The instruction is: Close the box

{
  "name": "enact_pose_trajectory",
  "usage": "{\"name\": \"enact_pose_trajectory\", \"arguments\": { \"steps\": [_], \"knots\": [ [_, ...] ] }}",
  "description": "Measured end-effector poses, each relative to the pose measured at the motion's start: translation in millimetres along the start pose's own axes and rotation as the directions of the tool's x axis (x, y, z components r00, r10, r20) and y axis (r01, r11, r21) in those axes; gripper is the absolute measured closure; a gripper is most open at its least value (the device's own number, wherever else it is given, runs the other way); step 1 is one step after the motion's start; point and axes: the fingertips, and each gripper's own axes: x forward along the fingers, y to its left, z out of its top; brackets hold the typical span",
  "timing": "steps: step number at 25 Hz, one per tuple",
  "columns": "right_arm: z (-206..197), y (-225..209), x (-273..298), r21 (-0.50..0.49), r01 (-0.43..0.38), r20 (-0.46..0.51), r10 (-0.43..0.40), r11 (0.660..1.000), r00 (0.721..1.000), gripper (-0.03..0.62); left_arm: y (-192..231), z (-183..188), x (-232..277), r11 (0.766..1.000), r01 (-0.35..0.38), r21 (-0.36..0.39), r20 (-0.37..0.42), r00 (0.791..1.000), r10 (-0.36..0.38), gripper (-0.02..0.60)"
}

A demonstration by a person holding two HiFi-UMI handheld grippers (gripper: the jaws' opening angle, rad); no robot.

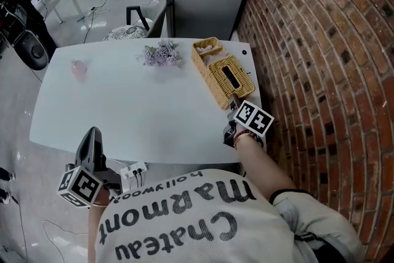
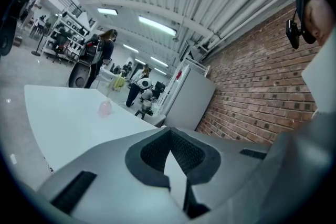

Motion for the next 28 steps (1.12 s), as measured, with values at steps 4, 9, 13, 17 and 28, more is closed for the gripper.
{"name": "enact_pose_trajectory", "arguments": {
  "steps": [4,9,13,17,28],
  "knots": [
    [0,0,-1,0.017,0.015,0.002,-0.015,1.0,1.0,0.426,2,2,-1,1.0,0.0,0.001,0.007,1.0,0.0,0.58],
    [0,0,-2,0.029,0.047,0.006,-0.048,0.998,0.999,0.425,2,3,-2,1.0,0.0,-0.001,0.007,1.0,0.0,0.58],
    [0,-1,-3,0.034,0.077,0.012,-0.077,0.996,0.997,0.422,2,2,-3,1.0,-0.003,-0.006,0.005,1.0,0.003,0.58],
    [0,-1,-1,0.042,0.09,0.014,-0.09,0.995,0.996,0.424,5,3,-2,1.0,-0.006,-0.007,0.006,1.0,0.006,0.58],
    [1,0,-2,-0.047,0.134,0.005,-0.134,0.99,0.991,0.409,19,4,-9,1.0,-0.023,-0.009,-0.007,1.0,0.022,0.58]
  ]
}}
